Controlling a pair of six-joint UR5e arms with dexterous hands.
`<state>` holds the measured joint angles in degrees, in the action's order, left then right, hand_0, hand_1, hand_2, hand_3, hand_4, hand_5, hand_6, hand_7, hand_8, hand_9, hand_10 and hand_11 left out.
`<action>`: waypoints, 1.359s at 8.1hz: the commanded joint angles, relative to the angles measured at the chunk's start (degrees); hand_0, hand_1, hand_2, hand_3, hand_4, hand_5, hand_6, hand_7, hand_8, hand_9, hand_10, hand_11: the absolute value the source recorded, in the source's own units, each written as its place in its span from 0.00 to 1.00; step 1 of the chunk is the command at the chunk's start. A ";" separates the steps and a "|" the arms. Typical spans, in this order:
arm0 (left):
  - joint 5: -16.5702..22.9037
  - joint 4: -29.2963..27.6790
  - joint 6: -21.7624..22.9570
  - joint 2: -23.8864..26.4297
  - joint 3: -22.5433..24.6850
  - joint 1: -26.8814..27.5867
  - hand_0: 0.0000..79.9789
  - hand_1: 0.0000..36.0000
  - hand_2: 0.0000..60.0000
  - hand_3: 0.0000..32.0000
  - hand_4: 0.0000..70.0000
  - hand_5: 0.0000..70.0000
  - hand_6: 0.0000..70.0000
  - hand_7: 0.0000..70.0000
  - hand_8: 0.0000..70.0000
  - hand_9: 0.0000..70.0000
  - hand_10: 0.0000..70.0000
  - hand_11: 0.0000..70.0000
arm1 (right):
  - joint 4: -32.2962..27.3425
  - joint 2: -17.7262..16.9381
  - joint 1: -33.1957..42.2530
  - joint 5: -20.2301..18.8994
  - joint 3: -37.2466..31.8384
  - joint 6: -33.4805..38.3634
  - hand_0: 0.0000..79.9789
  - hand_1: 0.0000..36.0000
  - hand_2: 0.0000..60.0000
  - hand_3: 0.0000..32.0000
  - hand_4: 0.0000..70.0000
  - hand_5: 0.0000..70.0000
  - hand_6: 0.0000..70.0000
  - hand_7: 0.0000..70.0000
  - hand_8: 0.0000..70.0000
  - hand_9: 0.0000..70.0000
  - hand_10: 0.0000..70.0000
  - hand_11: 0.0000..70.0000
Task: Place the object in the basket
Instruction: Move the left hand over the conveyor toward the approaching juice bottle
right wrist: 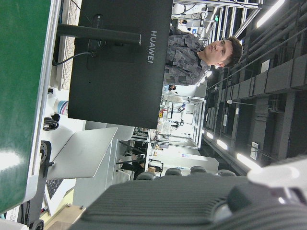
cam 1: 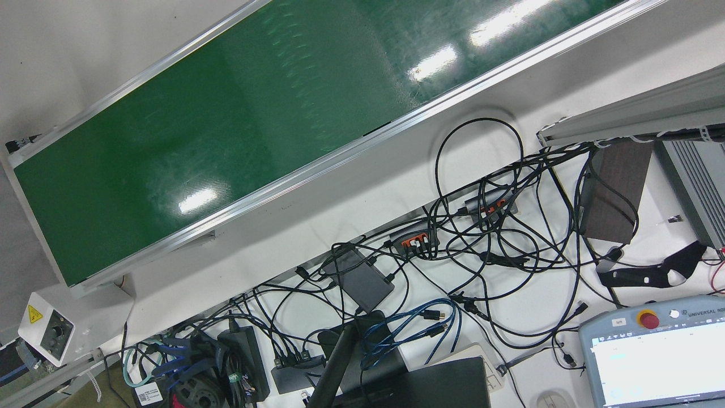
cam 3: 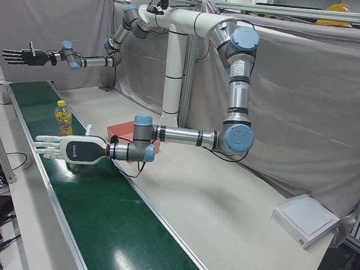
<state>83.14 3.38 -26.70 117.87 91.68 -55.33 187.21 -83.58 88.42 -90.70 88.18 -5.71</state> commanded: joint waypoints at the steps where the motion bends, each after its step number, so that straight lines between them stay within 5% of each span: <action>1: -3.14 -3.27 0.15 3.06 -2.88 0.13 0.59 0.35 0.04 0.00 0.03 0.01 0.00 0.00 0.00 0.00 0.08 0.14 | 0.00 0.00 0.00 0.00 0.06 0.00 0.00 0.00 0.00 0.00 0.00 0.00 0.00 0.00 0.00 0.00 0.00 0.00; 11: -2.81 -0.57 -0.56 3.24 -3.26 2.42 0.61 0.37 0.00 0.00 0.05 0.03 0.00 0.00 0.00 0.00 0.07 0.13 | 0.00 0.00 0.09 0.00 0.06 0.00 0.00 0.00 0.00 0.00 0.00 0.00 0.00 0.00 0.00 0.00 0.00 0.00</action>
<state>80.33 2.82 -27.86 120.90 88.21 -53.21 187.21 -83.58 88.42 -90.70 88.24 -5.71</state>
